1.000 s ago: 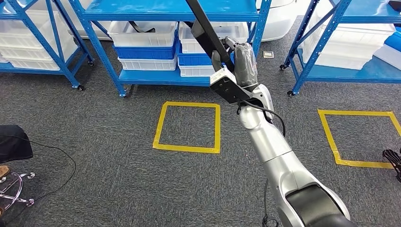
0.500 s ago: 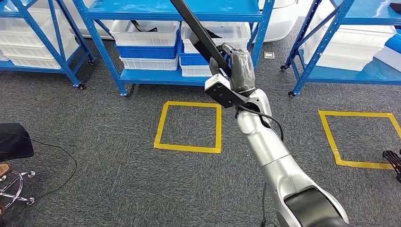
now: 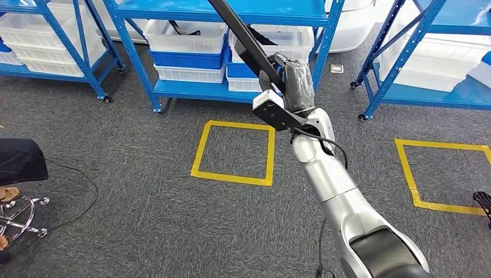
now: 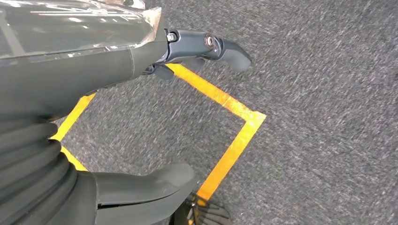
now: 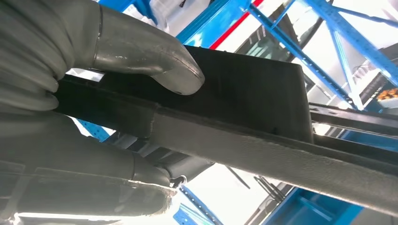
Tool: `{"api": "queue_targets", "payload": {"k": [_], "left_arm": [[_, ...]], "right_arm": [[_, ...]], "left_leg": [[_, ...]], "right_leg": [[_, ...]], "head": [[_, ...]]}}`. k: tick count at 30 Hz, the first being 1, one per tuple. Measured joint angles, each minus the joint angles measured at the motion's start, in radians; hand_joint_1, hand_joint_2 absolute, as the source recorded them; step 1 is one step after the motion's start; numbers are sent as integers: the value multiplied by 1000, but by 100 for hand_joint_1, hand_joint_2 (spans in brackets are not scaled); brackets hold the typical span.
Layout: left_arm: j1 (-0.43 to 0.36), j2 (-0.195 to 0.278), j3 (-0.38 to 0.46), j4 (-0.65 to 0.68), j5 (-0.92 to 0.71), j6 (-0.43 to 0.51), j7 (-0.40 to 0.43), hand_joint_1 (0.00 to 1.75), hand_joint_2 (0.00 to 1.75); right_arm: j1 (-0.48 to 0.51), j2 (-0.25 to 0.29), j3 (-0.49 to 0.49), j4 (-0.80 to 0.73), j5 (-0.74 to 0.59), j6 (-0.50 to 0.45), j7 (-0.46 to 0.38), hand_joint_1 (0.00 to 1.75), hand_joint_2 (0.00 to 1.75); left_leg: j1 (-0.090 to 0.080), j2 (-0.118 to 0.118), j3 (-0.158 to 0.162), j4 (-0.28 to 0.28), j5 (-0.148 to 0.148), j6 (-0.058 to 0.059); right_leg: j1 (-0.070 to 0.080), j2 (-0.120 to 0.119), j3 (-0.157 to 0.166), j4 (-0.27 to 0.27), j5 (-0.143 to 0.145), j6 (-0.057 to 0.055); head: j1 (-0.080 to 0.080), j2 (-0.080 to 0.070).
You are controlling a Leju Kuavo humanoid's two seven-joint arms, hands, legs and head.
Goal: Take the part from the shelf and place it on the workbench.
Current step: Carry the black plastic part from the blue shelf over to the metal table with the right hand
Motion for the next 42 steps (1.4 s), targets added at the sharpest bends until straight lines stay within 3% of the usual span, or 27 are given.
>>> {"api": "queue_targets", "payload": {"k": [2,4,6,8,9,10,11,14,15,16,18,19,21,23,25,26,28,30,31,33,34,36,37,39,40,41,42], "left_arm": [[3,0,0,0,0,0,-1,0,175],[9,-1,2,1,0,0,-2,0,175],[12,-1,3,1,0,0,-2,0,175],[12,0,5,1,0,0,-2,0,175],[12,0,6,1,0,0,-2,0,175],[12,0,6,1,0,1,-2,0,175],[12,0,7,1,0,1,-2,0,175],[8,1,8,1,0,2,-2,0,175],[6,0,9,1,0,3,-2,0,175],[4,0,9,1,-1,4,-3,0,175],[5,0,9,1,-1,6,-3,0,175],[6,0,10,1,-1,6,-3,0,175],[7,1,10,0,-1,8,-4,0,175],[7,2,10,0,-1,9,-4,0,175],[7,1,10,0,-1,9,-4,0,175],[8,1,10,0,-1,9,-4,0,175],[9,0,10,1,0,9,-4,0,175],[10,-1,11,1,1,9,-4,0,175],[10,-2,12,1,1,9,-4,0,175],[12,-2,15,0,5,9,-4,0,175],[13,-1,17,0,7,9,-5,0,175],[13,0,22,0,10,10,-5,0,175],[12,1,24,1,11,10,-5,0,175],[12,2,28,1,11,10,-5,0,175],[12,3,29,1,12,10,-5,0,175],[12,4,31,1,12,10,-5,0,175],[12,5,32,1,13,11,-5,0,175]], "right_arm": [[-1,1,0,1,0,0,-1,175,175],[-2,3,0,1,-1,0,-1,175,175],[-4,6,0,1,-1,0,-1,175,175],[-4,6,0,2,-2,0,-2,175,175],[-3,6,0,3,-4,0,-2,175,175],[-1,6,0,4,-6,1,-2,175,175],[0,6,0,5,-8,1,-2,175,175],[-3,4,0,6,-14,2,-3,175,175],[-6,4,-1,6,-14,2,-4,175,175],[-9,4,-1,6,-15,3,-5,175,175],[-13,6,0,6,-16,5,-8,175,175],[-14,7,0,6,-17,6,-9,175,175],[-14,7,0,7,-22,6,-10,175,175],[-12,4,-1,11,-27,6,-13,175,175],[-11,3,-1,17,-31,6,-16,175,175],[-11,2,-1,19,-33,6,-17,175,175],[-15,1,-2,22,-35,7,-19,175,175],[-23,1,-1,24,-40,10,-23,175,175],[-26,1,-1,26,-44,11,-26,175,175],[-30,4,0,30,-48,13,-31,175,175],[-31,5,0,33,-49,14,-32,175,175],[-36,7,0,38,-50,15,-36,175,175],[-38,8,0,40,-50,15,-37,175,175],[-40,9,0,47,-50,16,-39,175,175],[-40,9,0,51,-50,16,-39,175,175],[-39,9,1,54,-51,17,-39,175,175],[-40,9,1,58,-52,17,-39,175,175]], "left_leg": [[3,-5,-1,-4,5,-15],[9,1,-6,2,-1,-22],[11,17,-44,92,-65,-23],[9,24,-104,247,-157,-23],[9,25,-121,304,-185,-22],[9,27,-121,328,-197,-21],[9,31,-96,307,-192,-20],[7,75,53,113,-151,-17],[4,86,80,73,-145,-15],[-2,89,89,57,-143,-11],[-13,70,81,55,-135,6],[-17,62,79,52,-130,16],[-21,46,77,45,-120,36],[-26,29,70,45,-115,47],[-35,7,65,46,-112,52],[-39,-5,64,46,-111,54],[-47,-27,64,46,-109,56],[-54,-43,61,48,-107,55],[-54,-50,58,48,-106,53],[-53,-62,54,46,-102,46],[-54,-57,52,50,-105,42],[-53,-23,28,98,-137,29],[-49,0,2,151,-166,21],[-38,21,-61,272,-217,6],[-31,25,-81,305,-223,0],[-25,30,-84,305,-211,-6],[-18,37,-66,265,-184,-12]], "right_leg": [[9,-4,-3,1,7,-27],[9,-13,-2,0,21,-50],[6,-22,-9,-3,36,-68],[10,-32,-22,-3,46,-73],[12,-39,-28,-3,50,-71],[13,-46,-33,-2,54,-69],[13,-54,-37,-2,56,-66],[17,-76,-44,2,60,-52],[21,-82,-45,3,61,-45],[25,-89,-45,3,62,-36],[25,-101,-43,-2,65,-17],[23,-97,-46,3,61,-10],[19,-65,-78,69,23,-11],[19,-34,-142,207,-39,-24],[26,-24,-186,294,-64,-25],[31,-21,-180,281,-53,-22],[40,-2,-118,149,1,-23],[47,26,-61,31,45,-38],[49,34,-50,6,54,-47],[48,21,-46,-2,59,-58],[44,12,-42,-7,62,-63],[33,-6,-36,-17,67,-77],[31,-15,-33,-19,67,-82],[31,-32,-33,-19,65,-86],[30,-42,-32,-19,64,-86],[29,-50,-32,-18,63,-85],[26,-59,-31,-17,60,-82]], "head": [[0,0],[-1,0],[-1,0],[-1,0],[-1,0],[-2,0],[-2,0],[-1,0],[1,0],[3,0],[7,0],[8,0],[8,0],[9,0],[9,0],[9,0],[9,0],[8,0],[7,0],[7,0],[7,0],[5,0],[4,0],[4,0],[3,0],[3,0],[3,0]]}}
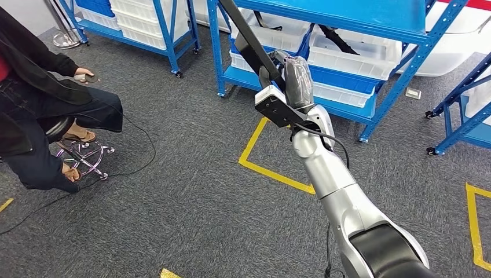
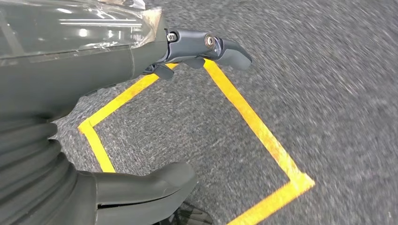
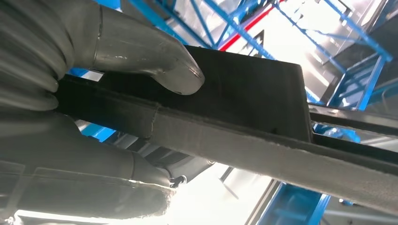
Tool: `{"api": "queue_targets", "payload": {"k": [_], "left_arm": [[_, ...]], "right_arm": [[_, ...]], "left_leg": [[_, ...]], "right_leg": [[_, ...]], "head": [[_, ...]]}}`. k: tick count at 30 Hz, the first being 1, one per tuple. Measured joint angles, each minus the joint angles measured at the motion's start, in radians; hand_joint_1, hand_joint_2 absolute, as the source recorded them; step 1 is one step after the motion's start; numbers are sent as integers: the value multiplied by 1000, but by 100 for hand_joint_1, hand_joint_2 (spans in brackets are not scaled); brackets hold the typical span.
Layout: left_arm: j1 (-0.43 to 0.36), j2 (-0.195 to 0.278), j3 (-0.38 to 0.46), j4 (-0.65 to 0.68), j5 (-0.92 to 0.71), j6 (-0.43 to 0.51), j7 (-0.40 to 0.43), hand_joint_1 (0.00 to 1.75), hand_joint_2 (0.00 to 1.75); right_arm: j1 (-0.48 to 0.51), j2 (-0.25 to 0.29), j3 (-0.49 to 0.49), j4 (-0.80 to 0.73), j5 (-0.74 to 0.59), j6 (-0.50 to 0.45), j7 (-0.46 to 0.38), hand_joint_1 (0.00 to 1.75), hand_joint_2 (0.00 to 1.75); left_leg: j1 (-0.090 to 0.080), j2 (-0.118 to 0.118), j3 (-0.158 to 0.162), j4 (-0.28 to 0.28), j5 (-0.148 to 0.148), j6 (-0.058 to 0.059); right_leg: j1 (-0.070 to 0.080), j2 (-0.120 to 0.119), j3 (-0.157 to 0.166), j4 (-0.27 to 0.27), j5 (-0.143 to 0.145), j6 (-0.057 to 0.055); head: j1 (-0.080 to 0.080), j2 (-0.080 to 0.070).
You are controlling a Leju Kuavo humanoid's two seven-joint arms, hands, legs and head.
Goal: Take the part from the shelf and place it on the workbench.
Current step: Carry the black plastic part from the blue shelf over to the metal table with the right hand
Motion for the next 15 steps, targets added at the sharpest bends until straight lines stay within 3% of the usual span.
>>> {"api": "queue_targets", "payload": {"k": [2,4,7,8,10,12,13,14,15], "left_arm": [[-1,1,2,0,0,0,0,0,175],[-2,1,2,0,0,1,0,0,175],[-1,1,4,0,0,1,0,0,175],[-1,0,5,0,0,1,0,0,175],[-2,1,6,0,0,1,0,0,175],[-3,2,6,0,0,1,0,0,175],[-3,2,6,0,0,1,0,0,175],[-3,1,6,0,0,1,0,0,175],[-2,1,6,0,0,1,0,0,175]], "right_arm": [[-2,0,0,5,-4,1,-2,175,175],[-8,0,0,10,-8,1,-5,175,175],[-14,2,1,17,-10,1,-8,175,175],[-15,3,1,19,-10,1,-8,175,175],[-14,1,1,22,-10,1,-8,175,175],[-12,-1,0,26,-11,1,-9,175,175],[-10,-3,0,28,-11,1,-9,175,175],[-9,-4,0,31,-11,1,-9,175,175],[-8,-5,0,33,-12,1,-9,175,175]], "left_leg": [[5,29,67,-128,59,-8],[0,44,105,-201,80,-1],[-10,20,105,-210,80,26],[-11,12,107,-213,82,35],[-10,-2,109,-218,86,52],[-11,-20,109,-218,85,59],[-11,-30,109,-218,85,59],[-11,-43,109,-217,85,59],[-11,-54,109,-217,85,59]], "right_leg": [[0,-15,1,7,-9,12],[3,-28,1,14,-18,27],[7,-41,3,15,-27,46],[6,-31,-3,28,-36,49],[-1,7,-49,119,-79,47],[-1,32,-120,259,-129,41],[0,35,-146,304,-139,44],[0,37,-155,312,-133,50],[0,40,-146,283,-114,57]], "head": [[0,0],[1,0],[2,0],[2,0],[3,0],[3,0],[3,0],[3,0],[3,0]]}}
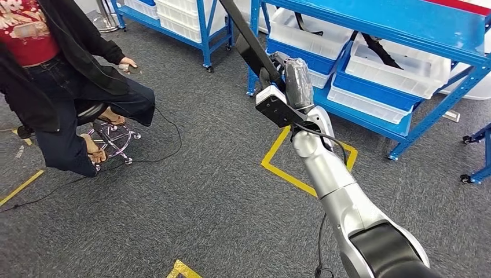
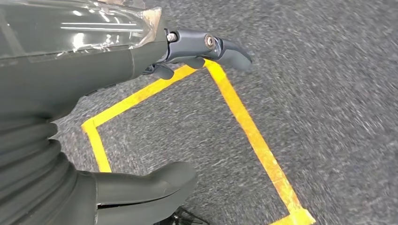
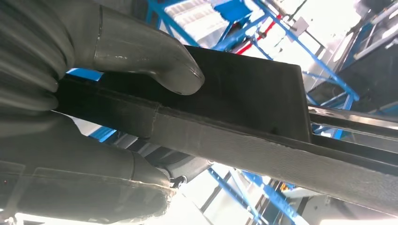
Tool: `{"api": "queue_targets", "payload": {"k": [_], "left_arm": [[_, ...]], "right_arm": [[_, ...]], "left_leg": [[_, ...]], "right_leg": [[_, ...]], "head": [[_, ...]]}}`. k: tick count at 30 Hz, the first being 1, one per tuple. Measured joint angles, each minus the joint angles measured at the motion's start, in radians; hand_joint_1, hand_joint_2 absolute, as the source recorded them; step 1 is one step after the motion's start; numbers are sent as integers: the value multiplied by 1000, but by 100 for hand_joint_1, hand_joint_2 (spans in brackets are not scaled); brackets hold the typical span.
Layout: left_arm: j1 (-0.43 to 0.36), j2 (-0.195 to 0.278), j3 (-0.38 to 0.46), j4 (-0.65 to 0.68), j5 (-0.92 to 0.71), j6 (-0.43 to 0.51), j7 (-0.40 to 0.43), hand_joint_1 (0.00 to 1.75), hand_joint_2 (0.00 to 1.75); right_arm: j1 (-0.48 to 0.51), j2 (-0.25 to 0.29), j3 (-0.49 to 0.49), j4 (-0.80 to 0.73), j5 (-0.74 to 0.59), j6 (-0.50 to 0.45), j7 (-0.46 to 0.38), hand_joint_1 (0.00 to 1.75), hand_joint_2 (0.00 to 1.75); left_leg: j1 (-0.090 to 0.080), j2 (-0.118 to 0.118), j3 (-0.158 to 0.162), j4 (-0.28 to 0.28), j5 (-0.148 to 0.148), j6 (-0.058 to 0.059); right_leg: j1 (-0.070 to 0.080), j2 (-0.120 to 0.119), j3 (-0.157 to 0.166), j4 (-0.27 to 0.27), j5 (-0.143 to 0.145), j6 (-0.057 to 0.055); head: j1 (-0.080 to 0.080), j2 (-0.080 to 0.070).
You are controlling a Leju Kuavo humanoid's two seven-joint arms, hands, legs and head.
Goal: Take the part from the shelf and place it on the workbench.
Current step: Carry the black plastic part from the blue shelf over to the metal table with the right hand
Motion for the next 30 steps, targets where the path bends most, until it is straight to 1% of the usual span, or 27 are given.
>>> {"api": "queue_targets", "payload": {"k": [2,3,4,5,6,7,8,9,10,11,12,13,14,15,16,18,19,20,22,23,24,25,26,27,28,29,30], "left_arm": [[0,0,0,0,0,0,1,0,175],[1,0,0,0,0,0,1,0,175],[1,0,0,0,-1,0,2,0,175],[2,0,0,0,-2,0,3,0,175],[3,0,0,0,-3,0,4,0,175],[5,1,0,0,-5,0,5,0,175],[6,2,0,0,-8,0,6,0,175],[7,2,0,0,-11,-1,6,0,175],[6,3,0,1,-16,-2,6,0,175],[5,2,0,1,-21,-3,7,0,175],[4,2,0,1,-26,-4,8,0,175],[3,2,0,1,-30,-4,9,0,175],[2,2,-1,1,-35,-4,12,0,175],[1,2,-1,1,-40,-4,15,0,175],[-1,2,-2,1,-44,-3,17,0,175],[-9,3,-6,1,-52,-3,21,0,175],[-14,4,-9,0,-56,-3,22,0,175],[-19,4,-11,0,-59,-3,23,0,175],[-24,4,-13,0,-63,-3,25,0,175],[-24,3,-14,0,-64,-3,26,0,175],[-25,3,-14,0,-64,-3,26,0,175],[-28,2,-15,0,-65,-3,27,0,175],[-30,1,-15,0,-65,-3,27,0,175],[-32,1,-15,0,-65,-3,27,0,175],[-33,1,-15,0,-66,-4,27,0,175],[-33,1,-15,0,-66,-4,27,0,175],[-33,0,-15,0,-66,-5,27,0,175]], "right_arm": [[0,-2,0,2,-2,0,-2,175,175],[0,-2,-1,3,-4,-1,-4,175,175],[1,-2,-1,3,-6,-2,-6,175,175],[4,-2,0,4,-7,-3,-8,175,175],[7,-2,0,5,-8,-4,-10,175,175],[10,-1,0,5,-8,-5,-12,175,175],[13,-1,-1,5,-9,-6,-12,175,175],[15,-2,-1,4,-9,-8,-13,175,175],[19,-3,-2,3,-7,-12,-12,175,175],[24,-5,-3,2,-5,-15,-9,175,175],[30,-7,-5,0,-2,-17,-4,175,175],[38,-11,-6,-4,1,-19,2,175,175],[47,-15,-8,-9,4,-19,9,175,175],[55,-19,-11,-16,8,-19,14,175,175],[60,-23,-14,-24,11,-18,19,175,175],[66,-30,-21,-41,17,-16,28,175,175],[68,-34,-23,-49,19,-14,33,175,175],[71,-37,-26,-57,22,-12,38,175,175],[79,-41,-27,-69,28,-8,47,175,175],[83,-43,-28,-74,29,-7,49,175,175],[85,-45,-29,-79,31,-6,50,175,175],[88,-48,-29,-83,31,-6,50,175,175],[91,-52,-30,-86,31,-6,50,175,175],[94,-56,-30,-87,31,-6,51,175,175],[100,-59,-30,-87,31,-6,51,175,175],[105,-62,-30,-87,31,-6,52,175,175],[109,-64,-30,-87,31,-6,53,175,175]], "left_leg": [[1,-22,0,3,0,-4],[0,-32,-2,5,-1,-8],[-1,-40,-3,6,-1,-13],[-2,-47,-4,5,0,-19],[-1,-54,-5,4,1,-26],[1,-56,-7,2,2,-31],[1,-44,-12,9,-4,-36],[1,-24,-24,33,-20,-40],[1,1,-44,75,-45,-42],[1,25,-74,139,-76,-45],[1,38,-106,207,-105,-48],[2,44,-131,260,-123,-49],[2,47,-142,284,-125,-49],[2,50,-133,267,-110,-47],[1,55,-104,214,-82,-43],[-7,92,-28,82,-36,-30],[-12,106,-3,38,-25,-24],[-17,114,8,18,-24,-20],[-21,96,11,12,-21,-12],[-20,88,14,6,-17,-6],[-18,79,17,0,-12,1],[-14,70,20,-6,-7,8],[-13,60,20,-8,-5,12],[-12,49,19,-9,-3,14],[-12,36,18,-8,-3,14],[-11,23,18,-8,-2,13],[-10,11,18,-7,-1,12]], "right_leg": [[-5,20,58,-136,60,15],[-7,32,85,-195,84,15],[-8,40,103,-233,99,12],[-6,42,110,-247,105,4],[-3,34,112,-248,107,-4],[-6,26,113,-249,109,-13],[-8,18,116,-251,111,-21],[-11,11,118,-253,113,-30],[-12,4,120,-255,113,-37],[-8,-4,121,-255,112,-43],[-5,-12,122,-255,111,-46],[-2,-21,122,-255,110,-47],[1,-30,123,-254,109,-49],[3,-39,123,-254,108,-50],[4,-47,124,-254,107,-51],[11,-62,126,-254,105,-49],[15,-69,127,-253,103,-48],[18,-77,127,-253,102,-45],[22,-93,129,-254,98,-38],[20,-89,127,-248,93,-35],[19,-74,119,-228,80,-34],[18,-53,100,-188,60,-34],[13,-29,72,-127,34,-37],[11,-13,39,-56,7,-39],[9,-6,10,3,-11,-37],[6,-3,-6,34,-17,-31],[2,-2,-4,25,-7,-22]], "head": [[0,0],[0,0],[-1,0],[-1,0],[-2,0],[-2,0],[-2,0],[-4,0],[-5,0],[-7,0],[-9,0],[-8,0],[-9,0],[-9,0],[-9,0],[-8,0],[-7,0],[-7,0],[-6,0],[-6,0],[-5,0],[-5,0],[-4,0],[-4,0],[-3,0],[-3,0],[-3,0]]}}
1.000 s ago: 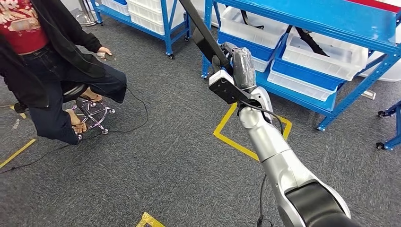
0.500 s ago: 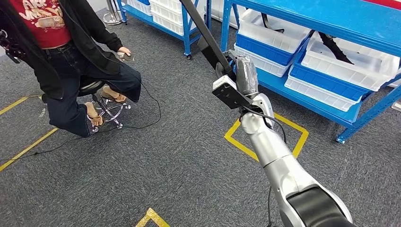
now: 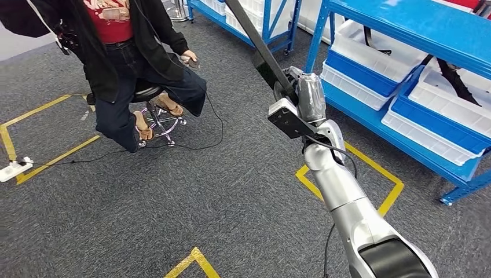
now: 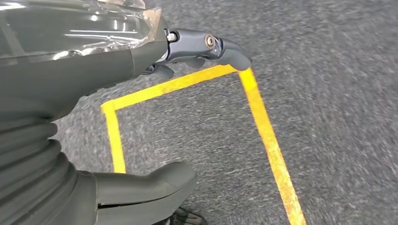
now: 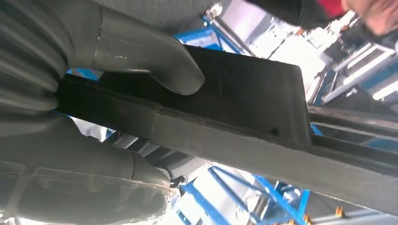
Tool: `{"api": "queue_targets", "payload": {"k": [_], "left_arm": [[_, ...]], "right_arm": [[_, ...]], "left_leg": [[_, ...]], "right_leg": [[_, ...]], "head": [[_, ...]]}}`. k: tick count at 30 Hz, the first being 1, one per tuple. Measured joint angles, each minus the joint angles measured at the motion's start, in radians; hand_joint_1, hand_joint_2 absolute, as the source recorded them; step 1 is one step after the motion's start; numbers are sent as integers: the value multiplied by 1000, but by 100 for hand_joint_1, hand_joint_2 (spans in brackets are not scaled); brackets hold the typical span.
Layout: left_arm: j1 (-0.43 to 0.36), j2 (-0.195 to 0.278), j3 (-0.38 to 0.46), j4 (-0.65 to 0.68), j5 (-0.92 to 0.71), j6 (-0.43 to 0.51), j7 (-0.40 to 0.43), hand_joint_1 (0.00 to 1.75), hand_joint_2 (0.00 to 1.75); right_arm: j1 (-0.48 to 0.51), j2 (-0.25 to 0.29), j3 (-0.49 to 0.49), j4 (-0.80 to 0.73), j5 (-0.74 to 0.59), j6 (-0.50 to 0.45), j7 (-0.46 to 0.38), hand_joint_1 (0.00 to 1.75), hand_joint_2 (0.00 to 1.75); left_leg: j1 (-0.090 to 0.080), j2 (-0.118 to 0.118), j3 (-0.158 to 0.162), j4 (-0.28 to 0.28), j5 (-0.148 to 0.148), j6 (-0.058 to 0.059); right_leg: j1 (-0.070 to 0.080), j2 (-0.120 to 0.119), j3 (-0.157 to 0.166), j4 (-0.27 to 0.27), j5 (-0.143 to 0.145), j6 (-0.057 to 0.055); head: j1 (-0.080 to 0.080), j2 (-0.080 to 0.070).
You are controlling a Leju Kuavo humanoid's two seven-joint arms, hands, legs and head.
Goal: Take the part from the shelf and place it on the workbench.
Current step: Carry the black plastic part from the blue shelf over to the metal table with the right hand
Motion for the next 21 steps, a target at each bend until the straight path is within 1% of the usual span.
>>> {"api": "queue_targets", "payload": {"k": [1,2,3,4,5,6,7,8,9,10,11,12,13,14,15,16,17,18,19,20,21], "left_arm": [[0,-1,0,0,0,-1,0,0,175],[0,-1,0,0,0,-1,0,0,175],[0,-1,0,0,-2,-1,1,0,175],[0,0,0,0,-4,0,1,0,175],[0,1,0,0,-6,0,2,0,175],[1,1,0,0,-8,2,4,0,175],[2,1,0,0,-9,3,5,0,175],[3,1,0,0,-9,4,6,0,175],[4,1,0,0,-8,5,6,0,175],[4,1,0,0,-6,5,6,0,175],[3,1,0,0,-4,5,6,0,175],[3,1,0,0,-2,5,5,0,175],[3,1,0,0,1,5,6,0,175],[5,0,0,0,2,5,7,0,175],[6,0,0,0,4,5,8,0,175],[8,0,1,0,7,6,10,0,175],[10,0,1,0,10,8,11,0,175],[12,1,2,0,13,11,12,0,175],[13,2,2,0,14,13,12,0,175],[13,2,3,0,15,15,12,0,175],[14,3,4,0,16,16,11,0,175]], "right_arm": [[2,-1,0,-1,0,0,1,175,175],[3,-2,0,-3,1,0,1,175,175],[3,-3,0,-5,2,0,3,175,175],[4,-4,0,-7,5,1,5,175,175],[5,-4,-1,-10,8,2,8,175,175],[7,-4,-1,-12,11,3,12,175,175],[9,-3,-2,-14,13,7,15,175,175],[10,-3,-3,-15,14,11,17,175,175],[10,-1,-4,-15,13,17,18,175,175],[9,1,-5,-15,11,23,18,175,175],[9,4,-6,-14,9,29,16,175,175],[8,7,-6,-9,5,35,12,175,175],[7,12,-6,-2,2,39,7,175,175],[7,17,-6,7,-1,41,2,175,175],[7,24,-6,17,-3,43,-3,175,175],[7,32,-6,27,-5,42,-8,175,175],[6,41,-6,35,-5,42,-12,175,175],[4,51,-6,44,-5,40,-16,175,175],[1,59,-6,52,-6,39,-19,175,175],[-3,66,-6,60,-6,39,-22,175,175],[-6,73,-6,68,-6,38,-23,175,175]], "left_leg": [[2,-12,0,2,0,-3],[4,-23,-1,4,0,-7],[5,-34,-4,8,-1,-14],[6,-42,-7,12,-1,-22],[6,-50,-11,14,0,-29],[6,-56,-14,13,2,-36],[8,-62,-17,11,5,-41],[10,-59,-19,13,4,-45],[11,-43,-26,27,-6,-49],[11,-21,-41,60,-27,-51],[11,4,-66,115,-57,-54],[10,22,-98,185,-91,-56],[11,30,-129,249,-117,-57],[11,34,-150,292,-129,-56],[10,35,-153,297,-122,-53],[9,39,-134,262,-99,-48],[6,49,-99,197,-67,-41],[-1,68,-62,128,-43,-32],[-7,83,-33,72,-25,-25],[-13,94,-17,38,-18,-19],[-19,95,-14,28,-18,-16]], "right_leg": [[-5,3,23,-49,24,12],[-12,13,58,-124,54,25],[-16,27,91,-192,78,33],[-18,37,115,-241,95,34],[-18,44,127,-265,102,31],[-14,41,128,-266,103,24],[-14,33,128,-266,106,17],[-14,26,128,-267,108,11],[-15,19,129,-268,110,4],[-14,12,129,-269,111,-4],[-12,4,129,-270,111,-11],[-7,-4,129,-270,111,-17],[-3,-13,129,-270,110,-21],[1,-23,129,-269,109,-23],[4,-32,129,-269,108,-25],[8,-41,130,-269,107,-26],[10,-49,131,-269,106,-27],[14,-57,132,-270,105,-28],[18,-65,132,-270,104,-28],[20,-74,132,-270,103,-27],[21,-83,131,-271,102,-25]], "head": [[0,0],[0,0],[0,0],[0,0],[-1,0],[-1,0],[-2,0],[-2,0],[-3,0],[-4,0],[-6,0],[-7,0],[-7,0],[-7,0],[-7,0],[-7,0],[-7,0],[-7,0],[-6,0],[-7,0],[-6,0]]}}
